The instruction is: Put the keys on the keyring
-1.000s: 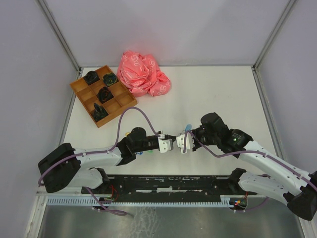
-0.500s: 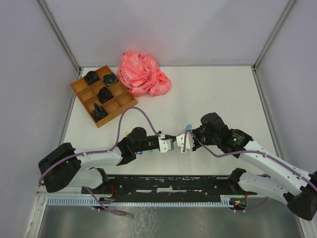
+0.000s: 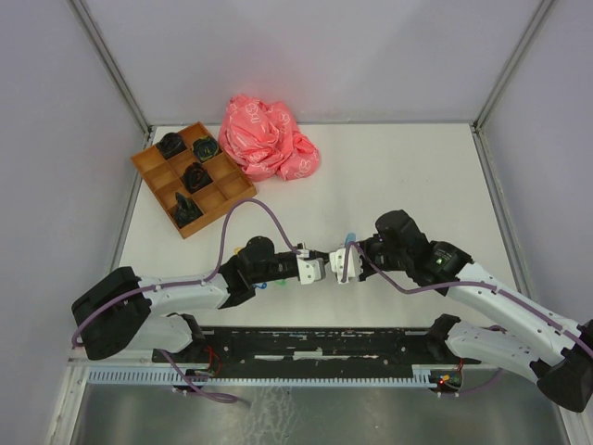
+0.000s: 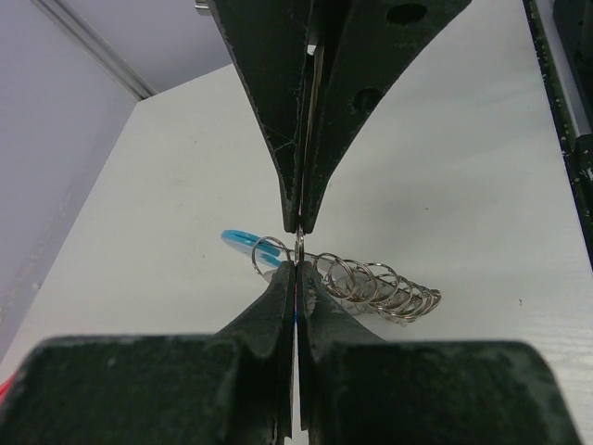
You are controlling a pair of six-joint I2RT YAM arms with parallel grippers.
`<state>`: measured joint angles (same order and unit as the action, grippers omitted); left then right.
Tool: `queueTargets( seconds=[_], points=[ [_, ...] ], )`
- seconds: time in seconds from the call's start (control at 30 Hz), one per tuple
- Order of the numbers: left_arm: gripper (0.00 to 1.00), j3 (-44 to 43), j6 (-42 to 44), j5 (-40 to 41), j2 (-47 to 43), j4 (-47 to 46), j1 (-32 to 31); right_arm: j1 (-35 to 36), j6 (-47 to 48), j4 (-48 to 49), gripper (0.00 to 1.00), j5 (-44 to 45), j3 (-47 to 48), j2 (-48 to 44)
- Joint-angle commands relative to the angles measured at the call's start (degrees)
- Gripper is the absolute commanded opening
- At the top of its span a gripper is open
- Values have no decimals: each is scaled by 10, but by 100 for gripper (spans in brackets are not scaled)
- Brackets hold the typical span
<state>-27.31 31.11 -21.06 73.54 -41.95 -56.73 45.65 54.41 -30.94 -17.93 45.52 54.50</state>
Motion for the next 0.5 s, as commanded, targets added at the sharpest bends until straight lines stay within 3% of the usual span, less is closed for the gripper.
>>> queueTargets(
  seconds=[0.0,0.47],
  points=[
    [3,-17,1,1,-1,-19,-4,4,-8,32,1,6,5,-2],
    [3,-11,2,20,-24,10,-3,5,-7,27,1,31,4,-8]
  ],
)
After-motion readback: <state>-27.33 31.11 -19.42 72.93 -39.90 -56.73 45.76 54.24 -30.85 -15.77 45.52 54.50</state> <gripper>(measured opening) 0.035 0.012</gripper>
